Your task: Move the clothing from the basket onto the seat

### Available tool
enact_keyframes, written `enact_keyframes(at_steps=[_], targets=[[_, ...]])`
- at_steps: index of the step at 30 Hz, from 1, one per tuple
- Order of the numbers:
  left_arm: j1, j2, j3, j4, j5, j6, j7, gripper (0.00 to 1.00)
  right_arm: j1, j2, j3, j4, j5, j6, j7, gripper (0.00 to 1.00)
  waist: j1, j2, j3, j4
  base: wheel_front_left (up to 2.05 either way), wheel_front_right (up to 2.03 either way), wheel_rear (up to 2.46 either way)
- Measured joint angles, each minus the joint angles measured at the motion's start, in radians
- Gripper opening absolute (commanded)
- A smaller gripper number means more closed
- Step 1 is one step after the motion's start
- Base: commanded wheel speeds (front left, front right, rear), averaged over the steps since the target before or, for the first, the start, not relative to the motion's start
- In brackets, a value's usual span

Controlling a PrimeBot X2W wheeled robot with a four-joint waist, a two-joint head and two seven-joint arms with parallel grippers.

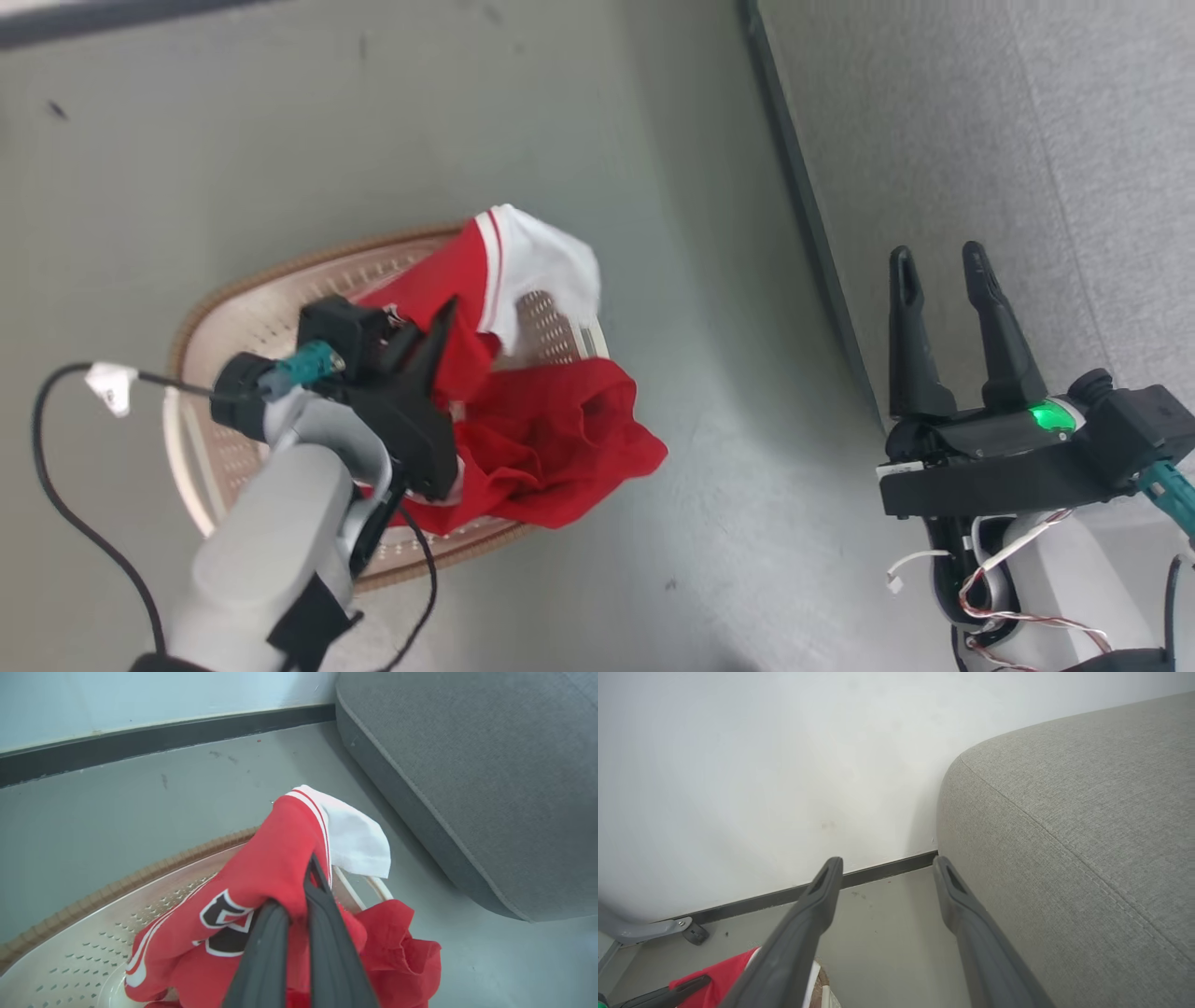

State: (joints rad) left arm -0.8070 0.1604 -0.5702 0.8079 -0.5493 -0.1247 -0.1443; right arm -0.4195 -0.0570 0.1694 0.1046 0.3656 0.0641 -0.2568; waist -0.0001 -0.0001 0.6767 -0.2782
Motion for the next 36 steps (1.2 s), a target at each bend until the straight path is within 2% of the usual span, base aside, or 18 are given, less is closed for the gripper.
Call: enact_keyframes(at_steps=[6, 13, 19, 23, 36], targets=[[0.065, 0.028, -0.053, -0.095, -0.053, 0.0, -0.054, 0.0, 0.001, -0.018, -0.016, 0.034, -0.006, 0.014, 0.0, 1.0, 0.0, 0.0, -0.084, 0.026, 0.0, 0.0, 0.0], [0.132, 0.052, -0.072, -0.205, -0.135, 0.0, -0.079, 0.0, 0.016, -0.035, -0.023, 0.08, -0.005, 0.026, 0.0, 1.0, 0.0001, 0.0, -0.184, 0.063, 0.0, 0.0, 0.0], [0.141, 0.06, -0.095, -0.286, -0.151, 0.0, -0.087, 0.0, 0.044, -0.046, -0.022, 0.128, 0.001, 0.04, 0.0, 1.0, 0.0, 0.0, -0.273, 0.097, 0.0, 0.0, 0.0], [0.149, 0.065, -0.098, -0.318, -0.182, 0.0, -0.088, 0.0, 0.06, -0.044, 0.005, 0.154, 0.005, 0.044, 0.0, 1.0, 0.0, -0.0001, -0.332, 0.119, 0.0, 0.0, 0.0], [0.166, 0.061, -0.108, -0.365, -0.187, 0.0, -0.086, 0.0, 0.142, -0.037, 0.129, 0.205, 0.035, 0.059, 0.0, 1.0, 0.0, 0.0, -0.514, 0.176, 0.0, 0.0, 0.0]])
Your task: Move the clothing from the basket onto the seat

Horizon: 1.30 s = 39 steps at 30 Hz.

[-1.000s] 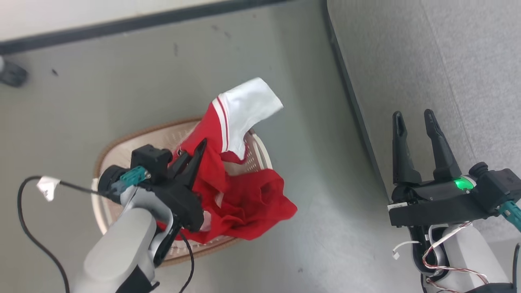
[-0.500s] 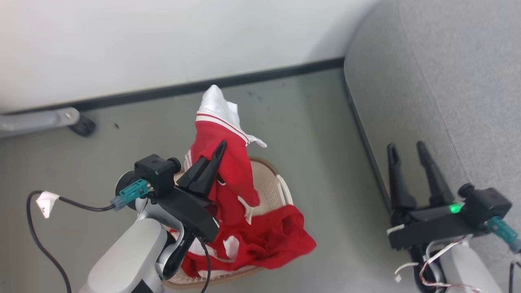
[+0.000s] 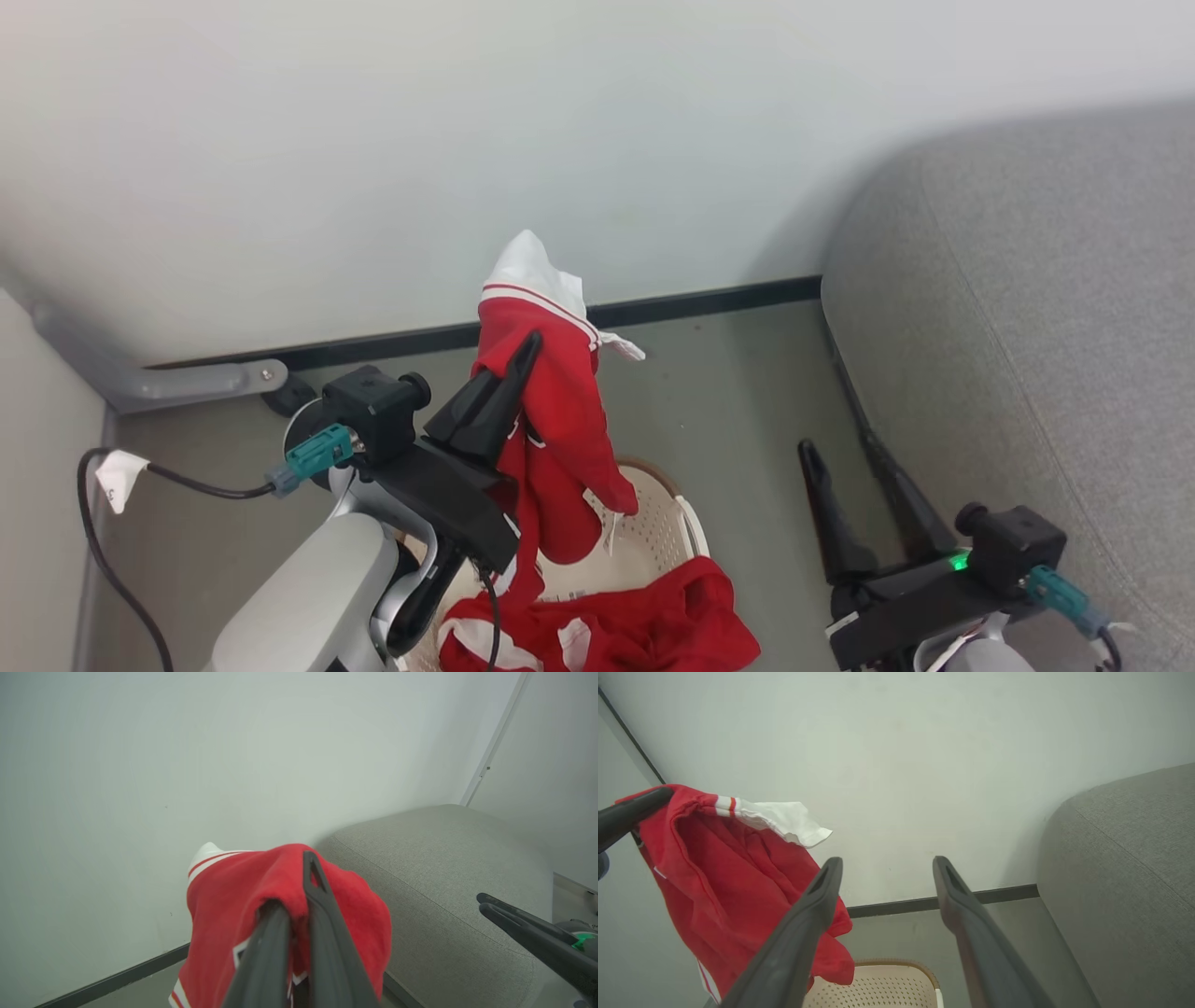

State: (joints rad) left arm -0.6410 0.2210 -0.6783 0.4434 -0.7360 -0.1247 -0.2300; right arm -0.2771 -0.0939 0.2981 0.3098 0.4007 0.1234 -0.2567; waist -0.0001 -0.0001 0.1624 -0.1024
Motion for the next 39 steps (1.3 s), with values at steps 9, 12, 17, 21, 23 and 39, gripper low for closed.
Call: enact_keyframes(at_steps=[9, 12, 17, 21, 23, 39], targets=[[0.019, -0.004, -0.006, -0.051, -0.003, 0.012, 0.028, 0.0, -0.005, -0.004, 0.185, -0.006, 0.041, 0.0, 0.011, 1.0, 0.0, 0.0, -0.055, 0.03, 0.0, 0.0, 0.0], [0.019, -0.011, -0.01, -0.06, -0.006, 0.012, 0.036, 0.0, -0.025, -0.023, 0.231, -0.006, 0.051, 0.0, 0.019, 1.0, 0.0001, 0.0, -0.06, 0.04, 0.0, 0.0, 0.0], [0.018, -0.015, -0.011, -0.07, -0.011, 0.02, 0.054, 0.0, -0.073, -0.046, 0.311, -0.006, 0.074, 0.0, 0.032, 1.0, 0.0001, 0.0, -0.066, 0.057, 0.0, 0.0, 0.0], [0.019, -0.01, -0.011, -0.084, -0.013, 0.029, 0.063, 0.0, -0.106, -0.056, 0.373, -0.003, 0.099, 0.001, 0.04, 1.0, 0.0001, 0.0, -0.071, 0.065, 0.0, 0.0, 0.0], [0.02, -0.012, -0.012, -0.091, -0.015, 0.033, 0.067, 0.0, -0.122, -0.061, 0.396, 0.003, 0.109, 0.001, 0.042, 1.0, 0.0002, 0.0001, -0.072, 0.068, 0.0, 0.0, 0.0], [0.022, -0.056, -0.049, -0.132, -0.02, 0.037, 0.107, 0.0, -0.287, -0.097, 0.616, 0.18, 0.165, 0.001, 0.091, 1.0, 0.0002, 0.0002, -0.08, 0.098, 0.0, 0.0, 0.0]])
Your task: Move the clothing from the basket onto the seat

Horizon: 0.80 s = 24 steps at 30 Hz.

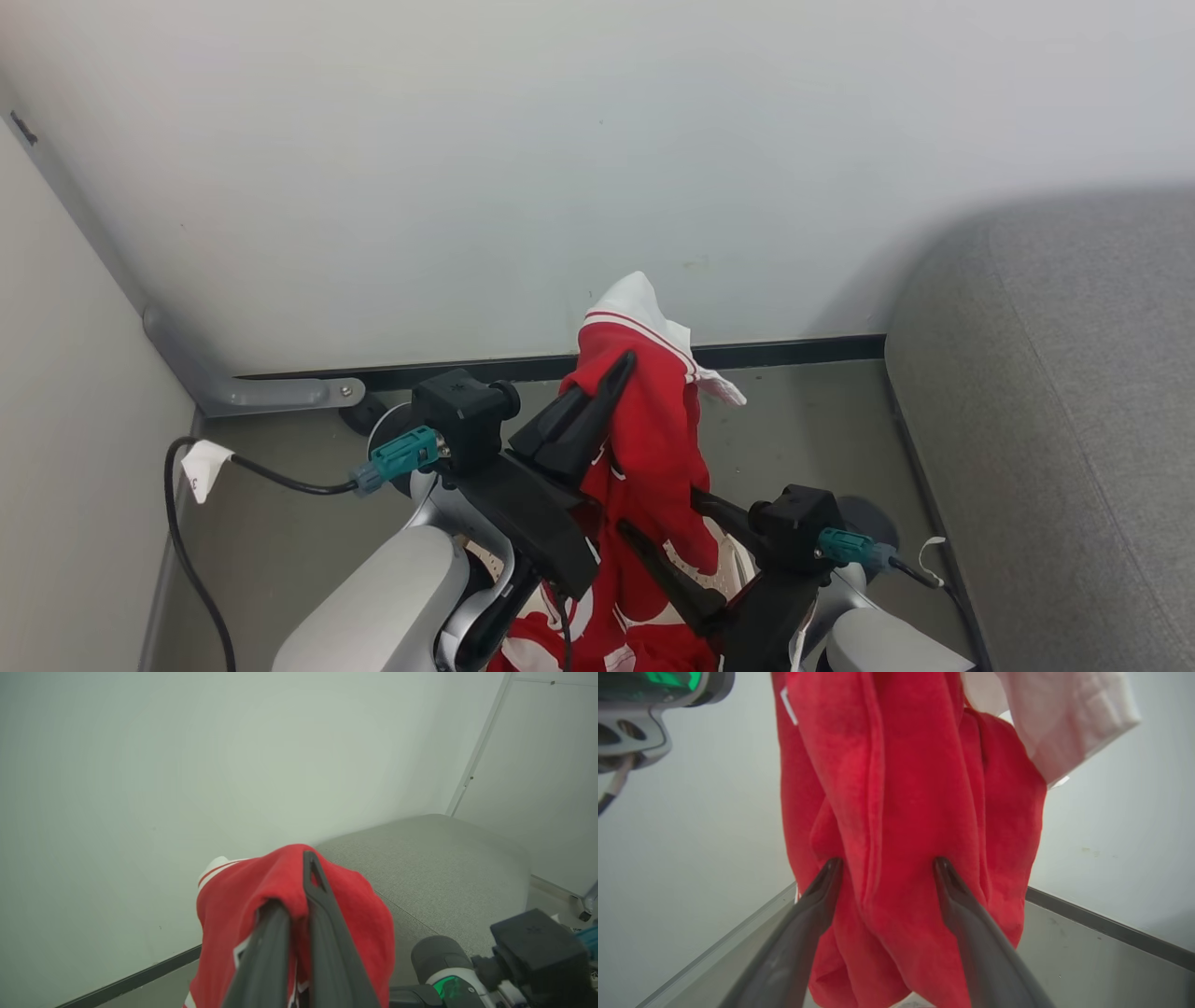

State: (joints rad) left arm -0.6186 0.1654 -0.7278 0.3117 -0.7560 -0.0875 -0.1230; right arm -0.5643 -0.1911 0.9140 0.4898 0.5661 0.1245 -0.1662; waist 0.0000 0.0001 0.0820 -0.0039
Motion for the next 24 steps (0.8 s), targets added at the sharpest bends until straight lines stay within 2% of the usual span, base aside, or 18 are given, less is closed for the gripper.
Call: enact_keyframes(at_steps=[10, 11, 12, 13, 24], targets=[[0.013, -0.019, -0.024, -0.023, -0.009, 0.001, 0.025, 0.0, -0.086, 0.039, 0.058, 0.136, 0.01, 0.0, 0.002, 1.0, 0.0, 0.0, -0.003, 0.019, 0.0, 0.0, 0.0], [0.014, -0.019, -0.025, -0.024, -0.009, 0.001, 0.026, 0.0, -0.092, 0.043, 0.061, 0.145, 0.014, 0.0, -0.002, 0.79, 0.0, 0.0, -0.004, 0.021, 0.0, 0.0, 0.0], [0.014, -0.019, -0.025, -0.025, -0.009, 0.001, 0.026, 0.0, -0.098, 0.046, 0.063, 0.156, 0.016, 0.0, -0.004, 0.21, 0.0, 0.0, -0.004, 0.023, 0.0, 0.0, 0.0], [0.015, -0.019, -0.026, -0.025, -0.009, 0.001, 0.026, 0.0, -0.102, 0.049, 0.065, 0.165, 0.016, 0.0, -0.012, 0.0, 0.0, 0.0, -0.004, 0.025, 0.0, 0.0, 0.0], [0.036, 0.007, 0.002, 0.007, -0.042, 0.017, 0.035, 0.0, -0.103, 0.057, 0.064, 0.212, 0.063, 0.0, -0.062, 0.0, 0.0, 0.0, -0.012, 0.028, 0.0, 0.0, 0.0]])
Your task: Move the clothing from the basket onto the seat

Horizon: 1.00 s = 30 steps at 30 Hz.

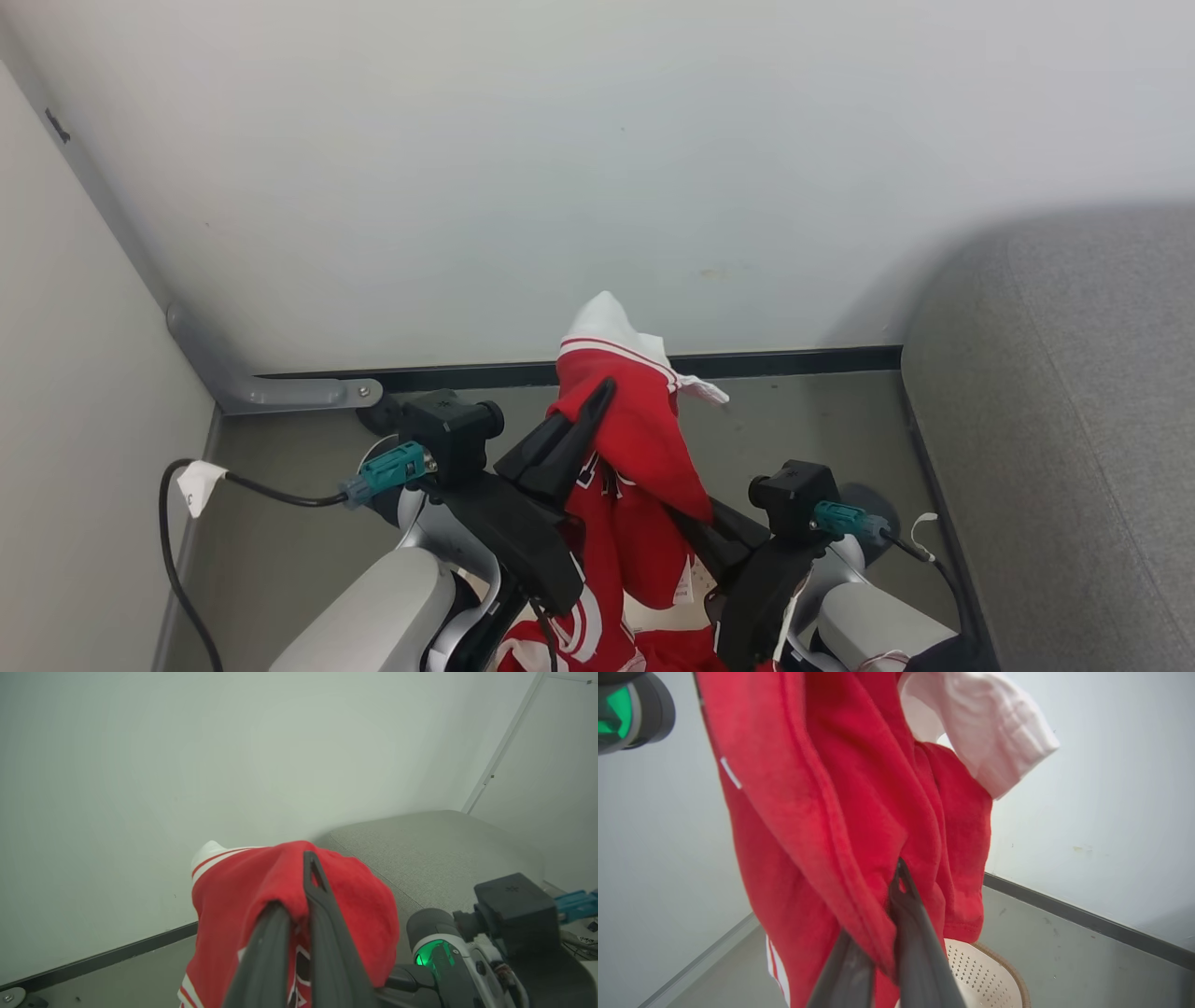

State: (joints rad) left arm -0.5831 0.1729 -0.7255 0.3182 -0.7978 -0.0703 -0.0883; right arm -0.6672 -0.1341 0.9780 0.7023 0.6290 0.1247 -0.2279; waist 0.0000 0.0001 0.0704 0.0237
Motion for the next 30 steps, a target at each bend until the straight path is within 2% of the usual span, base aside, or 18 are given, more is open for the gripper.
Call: enact_keyframes(at_steps=[9, 10, 11, 12, 13, 22, 30], targets=[[0.028, 0.013, 0.004, 0.012, -0.002, 0.002, 0.0, 0.0, 0.051, -0.019, -0.075, -0.012, 0.037, 0.0, -0.021, 0.0, 0.0, 0.0, -0.006, -0.019, 0.0, 0.0, 0.0], [0.034, 0.013, 0.004, 0.012, -0.002, 0.002, 0.0, 0.11, 0.057, -0.024, -0.084, -0.018, 0.041, 0.0, -0.021, 0.0, 0.0, 0.0, -0.007, -0.021, 0.0, 0.0, 0.0], [0.041, 0.013, 0.003, 0.012, -0.002, 0.005, 0.0, 0.37, 0.064, -0.029, -0.093, -0.023, 0.047, 0.0, -0.021, 0.0, 0.0, 0.0, -0.007, -0.024, 0.0, 0.0, 0.0], [0.046, 0.014, 0.002, 0.011, -0.002, 0.006, 0.0, 0.73, 0.07, -0.034, -0.101, -0.027, 0.051, 0.0, -0.021, 0.0, 0.0, 0.0, -0.008, -0.026, 0.0, 0.0, 0.0], [0.053, 0.016, 0.001, 0.008, -0.002, 0.006, 0.0, 1.0, 0.074, -0.039, -0.107, -0.033, 0.051, 0.0, -0.021, 0.0, 0.0, 0.0, -0.008, -0.028, 0.0, 0.0, 0.0], [0.121, 0.061, -0.017, -0.055, -0.002, 0.0, -0.002, 1.0, 0.089, -0.084, -0.224, -0.122, 0.069, -0.003, -0.021, 0.0, 0.0, -0.0001, -0.013, -0.07, 0.0, 0.0, 0.0], [0.141, 0.095, -0.022, -0.114, 0.006, 0.0, -0.012, 1.0, 0.118, -0.139, -0.295, -0.212, 0.051, -0.03, -0.021, 0.0, 0.0, 0.0, -0.01, -0.115, 0.0, 0.0, 0.0]])
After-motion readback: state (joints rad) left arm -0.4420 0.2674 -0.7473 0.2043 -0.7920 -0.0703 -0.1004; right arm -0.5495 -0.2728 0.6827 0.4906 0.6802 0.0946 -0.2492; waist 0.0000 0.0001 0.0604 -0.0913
